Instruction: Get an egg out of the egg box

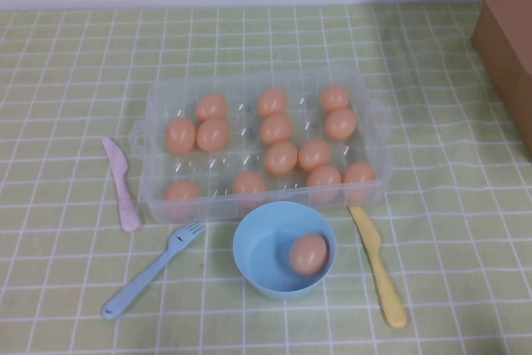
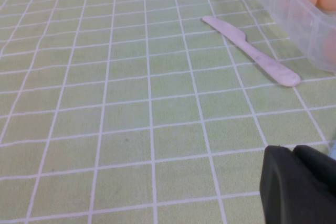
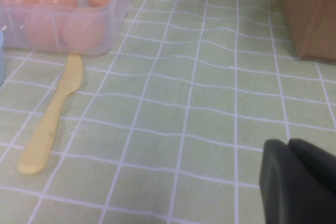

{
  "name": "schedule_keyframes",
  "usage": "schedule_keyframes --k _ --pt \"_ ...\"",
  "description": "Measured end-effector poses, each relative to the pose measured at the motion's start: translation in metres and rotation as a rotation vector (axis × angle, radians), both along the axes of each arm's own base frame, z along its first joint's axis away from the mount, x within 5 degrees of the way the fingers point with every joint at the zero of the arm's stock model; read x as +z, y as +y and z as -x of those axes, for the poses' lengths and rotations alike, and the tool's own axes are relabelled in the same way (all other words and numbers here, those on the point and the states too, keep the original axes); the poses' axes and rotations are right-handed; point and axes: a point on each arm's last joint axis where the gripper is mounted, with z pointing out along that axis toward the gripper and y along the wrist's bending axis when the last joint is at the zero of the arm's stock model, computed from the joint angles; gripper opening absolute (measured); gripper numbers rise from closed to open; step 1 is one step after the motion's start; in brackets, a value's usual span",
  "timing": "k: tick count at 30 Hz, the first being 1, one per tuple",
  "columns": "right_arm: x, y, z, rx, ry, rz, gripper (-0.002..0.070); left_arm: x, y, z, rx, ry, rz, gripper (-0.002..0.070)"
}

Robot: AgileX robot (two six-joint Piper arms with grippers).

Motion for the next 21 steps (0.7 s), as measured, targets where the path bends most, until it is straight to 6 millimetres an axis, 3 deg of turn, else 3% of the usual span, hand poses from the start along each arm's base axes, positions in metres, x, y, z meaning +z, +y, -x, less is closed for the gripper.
schedule_keyframes --k 17,19,21 --pt "0.0 0.0 0.0 0.0 0.0 0.0 -0.002 0.001 0.0 0.0 0.0 -0.01 0.001 -0.0004" --pt "0.0 0.0 0.0 0.0 0.0 0.0 -0.002 0.005 -0.001 -0.001 0.011 -0.055 0.093 -0.0005" --pt "0.0 0.0 0.0 0.0 0.0 0.0 -0.002 0.014 -0.003 -0.003 0.04 -0.132 0.34 -0.0005"
